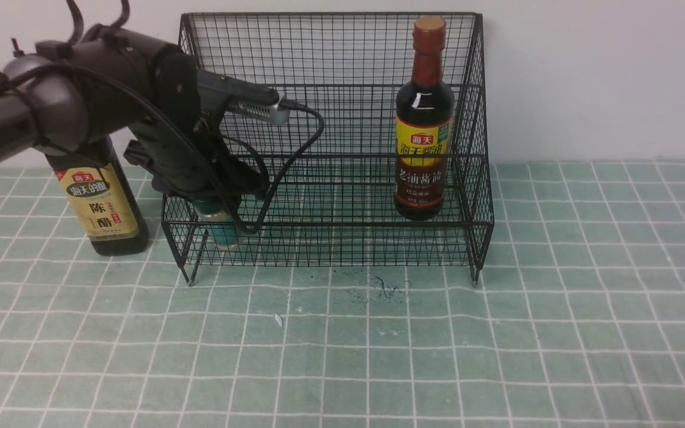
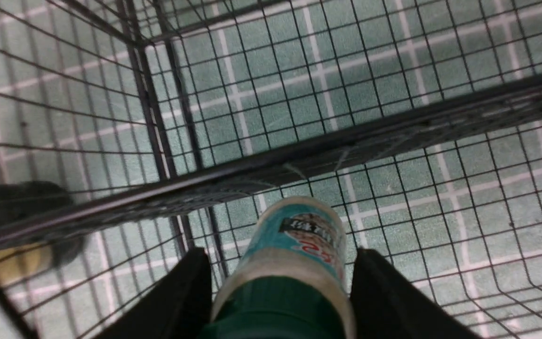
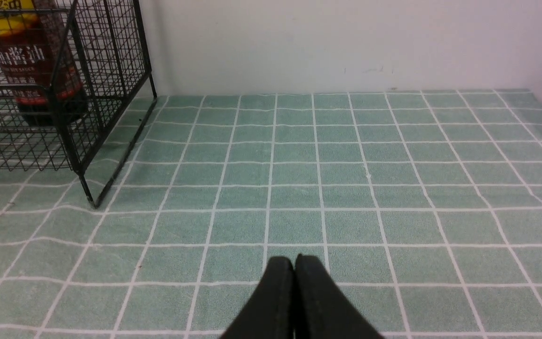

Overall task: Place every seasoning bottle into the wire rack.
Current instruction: Use the left arm to put the condiment bottle back on the shelf

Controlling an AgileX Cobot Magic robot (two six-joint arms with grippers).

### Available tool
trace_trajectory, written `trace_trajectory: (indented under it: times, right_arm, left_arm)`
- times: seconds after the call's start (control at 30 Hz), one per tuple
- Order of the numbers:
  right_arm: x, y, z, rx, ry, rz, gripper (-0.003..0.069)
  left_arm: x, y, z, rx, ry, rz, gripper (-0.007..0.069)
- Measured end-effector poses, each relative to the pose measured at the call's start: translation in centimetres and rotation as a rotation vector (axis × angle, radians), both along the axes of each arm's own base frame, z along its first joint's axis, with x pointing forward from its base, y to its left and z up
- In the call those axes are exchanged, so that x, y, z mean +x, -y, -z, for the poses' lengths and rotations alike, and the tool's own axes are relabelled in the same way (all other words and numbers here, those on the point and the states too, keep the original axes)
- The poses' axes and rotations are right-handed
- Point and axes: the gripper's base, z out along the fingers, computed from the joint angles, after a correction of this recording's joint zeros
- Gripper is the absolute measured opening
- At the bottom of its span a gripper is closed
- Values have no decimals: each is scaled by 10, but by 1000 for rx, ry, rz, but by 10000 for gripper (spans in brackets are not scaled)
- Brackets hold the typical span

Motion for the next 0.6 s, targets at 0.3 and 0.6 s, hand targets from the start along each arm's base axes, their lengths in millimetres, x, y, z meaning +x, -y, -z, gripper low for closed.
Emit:
trace_trajectory:
  times: [0.3, 0.6]
  right_arm:
    - [0, 0, 0, 0, 0, 0, -13]
    - [0, 0, 0, 0, 0, 0, -13]
  left_arm:
    - [2, 0, -3, 2, -3, -2, 471]
    - [1, -3, -66, 28, 1, -31, 536]
